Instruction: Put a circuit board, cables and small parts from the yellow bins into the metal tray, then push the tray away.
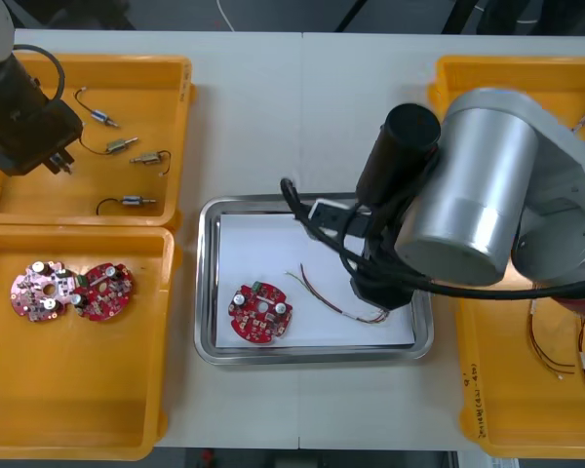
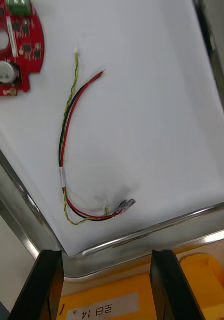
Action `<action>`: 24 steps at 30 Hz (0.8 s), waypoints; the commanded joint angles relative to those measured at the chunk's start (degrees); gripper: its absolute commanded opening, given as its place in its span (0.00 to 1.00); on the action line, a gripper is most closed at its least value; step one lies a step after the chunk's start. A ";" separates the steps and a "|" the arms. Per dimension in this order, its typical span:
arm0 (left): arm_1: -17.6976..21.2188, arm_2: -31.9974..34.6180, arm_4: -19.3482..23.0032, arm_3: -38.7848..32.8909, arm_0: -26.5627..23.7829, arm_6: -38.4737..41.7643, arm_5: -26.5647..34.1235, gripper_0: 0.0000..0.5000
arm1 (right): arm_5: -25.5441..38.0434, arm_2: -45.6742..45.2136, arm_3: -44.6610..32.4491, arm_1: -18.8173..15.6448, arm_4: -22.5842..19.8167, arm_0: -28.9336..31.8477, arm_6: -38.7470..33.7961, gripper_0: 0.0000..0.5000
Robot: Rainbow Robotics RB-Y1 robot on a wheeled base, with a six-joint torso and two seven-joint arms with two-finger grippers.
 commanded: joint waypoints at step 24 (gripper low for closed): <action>1.63 -7.21 11.13 -28.50 -2.37 -4.08 11.15 0.00 | 0.41 -31.57 1.68 -11.59 -10.07 -3.96 -2.40 1.00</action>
